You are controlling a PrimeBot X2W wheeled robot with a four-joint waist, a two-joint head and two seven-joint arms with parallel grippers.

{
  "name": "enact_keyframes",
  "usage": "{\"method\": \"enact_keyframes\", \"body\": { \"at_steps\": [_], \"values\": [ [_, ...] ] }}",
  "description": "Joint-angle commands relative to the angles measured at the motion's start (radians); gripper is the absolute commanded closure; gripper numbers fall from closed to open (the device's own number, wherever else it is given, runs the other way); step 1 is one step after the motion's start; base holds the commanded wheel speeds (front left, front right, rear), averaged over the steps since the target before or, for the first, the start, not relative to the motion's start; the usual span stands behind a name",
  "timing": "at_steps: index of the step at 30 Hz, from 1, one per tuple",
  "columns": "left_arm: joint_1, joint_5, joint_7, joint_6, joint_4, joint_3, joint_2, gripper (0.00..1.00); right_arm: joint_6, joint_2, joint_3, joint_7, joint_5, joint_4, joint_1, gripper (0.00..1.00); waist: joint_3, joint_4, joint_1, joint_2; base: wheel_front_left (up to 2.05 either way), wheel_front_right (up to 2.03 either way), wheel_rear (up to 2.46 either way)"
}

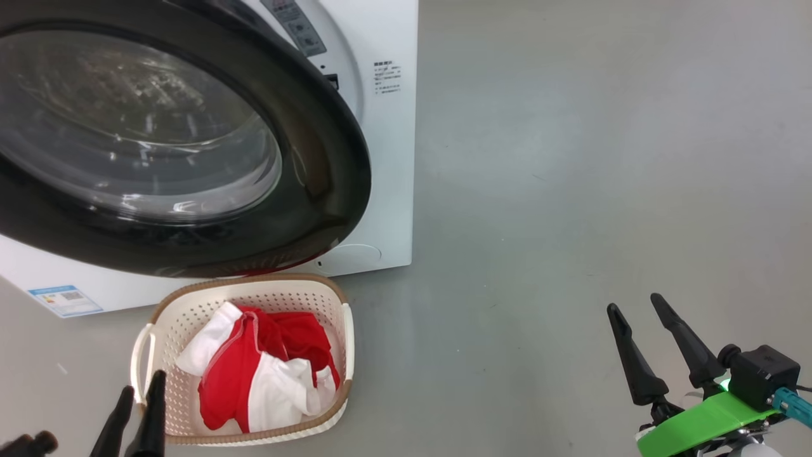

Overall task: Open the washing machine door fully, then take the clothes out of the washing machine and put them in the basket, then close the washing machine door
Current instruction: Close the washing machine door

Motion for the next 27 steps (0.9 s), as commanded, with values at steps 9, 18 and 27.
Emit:
{"method": "enact_keyframes", "body": {
  "at_steps": [9,18,27],
  "values": [
    [0.059,0.413,-0.012,-0.007,-0.086,0.179,-0.116,0.00,0.006,-0.014,0.002,-0.006,-0.003,-0.021,0.004,0.00,-0.008,-0.012,0.0000,0.0000,0.00,0.00,0.00],
    [0.115,0.685,-0.012,-0.007,-0.182,0.277,-0.230,0.00,0.006,-0.018,-0.009,-0.006,-0.003,-0.019,0.012,0.00,-0.022,-0.005,0.0000,0.0000,0.00,0.00,0.00],
    [0.141,0.819,-0.012,-0.007,-0.282,0.348,-0.291,0.00,0.006,-0.021,-0.016,-0.006,-0.006,-0.022,0.023,0.00,-0.032,0.002,0.0000,0.0000,0.00,0.00,0.00]
  ]
}}
